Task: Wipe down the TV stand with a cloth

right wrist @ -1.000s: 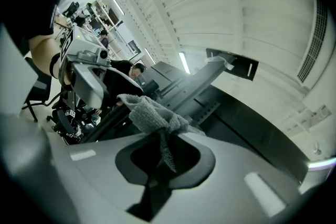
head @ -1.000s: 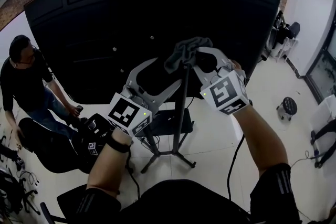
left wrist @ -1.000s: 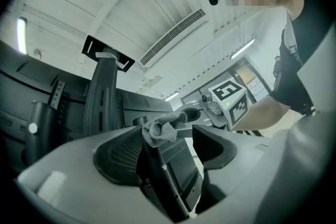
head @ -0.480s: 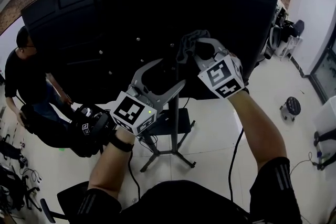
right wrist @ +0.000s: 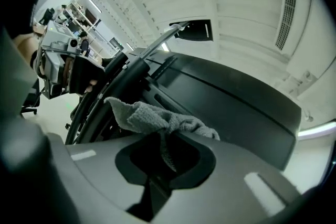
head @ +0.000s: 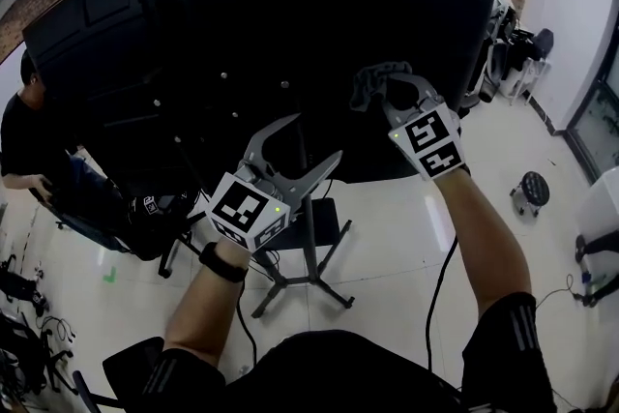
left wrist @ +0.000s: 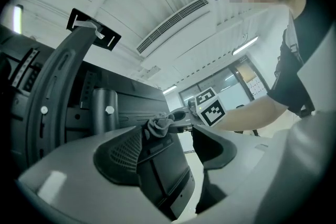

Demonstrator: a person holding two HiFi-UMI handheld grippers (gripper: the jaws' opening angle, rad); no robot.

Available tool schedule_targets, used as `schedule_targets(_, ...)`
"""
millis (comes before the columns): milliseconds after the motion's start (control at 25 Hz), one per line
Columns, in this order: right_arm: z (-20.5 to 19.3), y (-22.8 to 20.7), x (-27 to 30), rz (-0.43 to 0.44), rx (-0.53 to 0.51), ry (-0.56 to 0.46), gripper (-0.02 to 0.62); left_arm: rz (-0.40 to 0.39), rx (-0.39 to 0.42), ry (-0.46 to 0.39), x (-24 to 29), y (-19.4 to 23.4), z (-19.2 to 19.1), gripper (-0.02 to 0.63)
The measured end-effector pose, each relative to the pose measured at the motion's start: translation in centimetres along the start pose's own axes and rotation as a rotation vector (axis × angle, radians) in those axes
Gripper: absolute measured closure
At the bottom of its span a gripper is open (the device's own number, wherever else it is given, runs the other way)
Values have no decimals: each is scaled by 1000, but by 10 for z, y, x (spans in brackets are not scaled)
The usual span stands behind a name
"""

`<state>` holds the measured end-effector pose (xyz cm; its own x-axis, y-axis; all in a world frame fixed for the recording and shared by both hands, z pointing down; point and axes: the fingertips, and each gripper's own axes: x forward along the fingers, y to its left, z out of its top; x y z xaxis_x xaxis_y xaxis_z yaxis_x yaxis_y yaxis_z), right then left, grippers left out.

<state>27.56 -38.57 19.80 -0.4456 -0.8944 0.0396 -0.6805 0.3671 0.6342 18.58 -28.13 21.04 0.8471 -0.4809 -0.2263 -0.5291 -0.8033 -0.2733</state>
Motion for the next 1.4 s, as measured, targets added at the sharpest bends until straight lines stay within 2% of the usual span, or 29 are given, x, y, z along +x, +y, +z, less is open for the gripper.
schedule_targets(200,-22,-20,-14,-41,20,27,565,-16,-20,13,11,-10,-13,279)
schedule_targets(360,-12,-20,-18,-45,47,-15,565,-11,-34,25,11,-6,-20,279)
schedule_targets(640,51,50,-4,119,35,-168,565,34,-31,25,-10,8,-14,280)
schedule_targets(880,49,97,27,234,94,-166,565,62,-38,36,-30,9,-22,279)
schedule_targets(1120,14,89,37,213,172,-104,565,46,-44,66,-30,-1,-36,279)
schedule_targets(1400,-22,61,19,137,154,-50,565,21,-77,67,-13,-7,-47,279)
